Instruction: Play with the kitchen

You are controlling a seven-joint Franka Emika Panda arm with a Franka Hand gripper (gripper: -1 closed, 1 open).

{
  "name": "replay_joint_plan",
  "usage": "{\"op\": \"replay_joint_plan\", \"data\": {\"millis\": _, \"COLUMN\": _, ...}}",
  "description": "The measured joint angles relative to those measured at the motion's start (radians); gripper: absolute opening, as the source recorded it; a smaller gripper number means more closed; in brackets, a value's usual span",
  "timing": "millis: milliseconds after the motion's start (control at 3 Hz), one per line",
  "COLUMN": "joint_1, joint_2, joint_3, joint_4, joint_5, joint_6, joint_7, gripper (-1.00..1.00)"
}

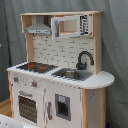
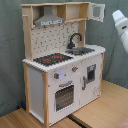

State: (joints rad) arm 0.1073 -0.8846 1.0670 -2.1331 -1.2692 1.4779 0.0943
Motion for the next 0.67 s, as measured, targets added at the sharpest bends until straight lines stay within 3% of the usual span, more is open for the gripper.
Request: {"op": "replay_joint_plan", "data": {"millis": 667, "joint_1": -0.018, "joint_2": -0.054, "joint_3": -0.151, "joint_4": 0.018, "joint_5": -0.020, "joint_6": -0.019, "joint_7": 0.154, "gripper": 1.00}}
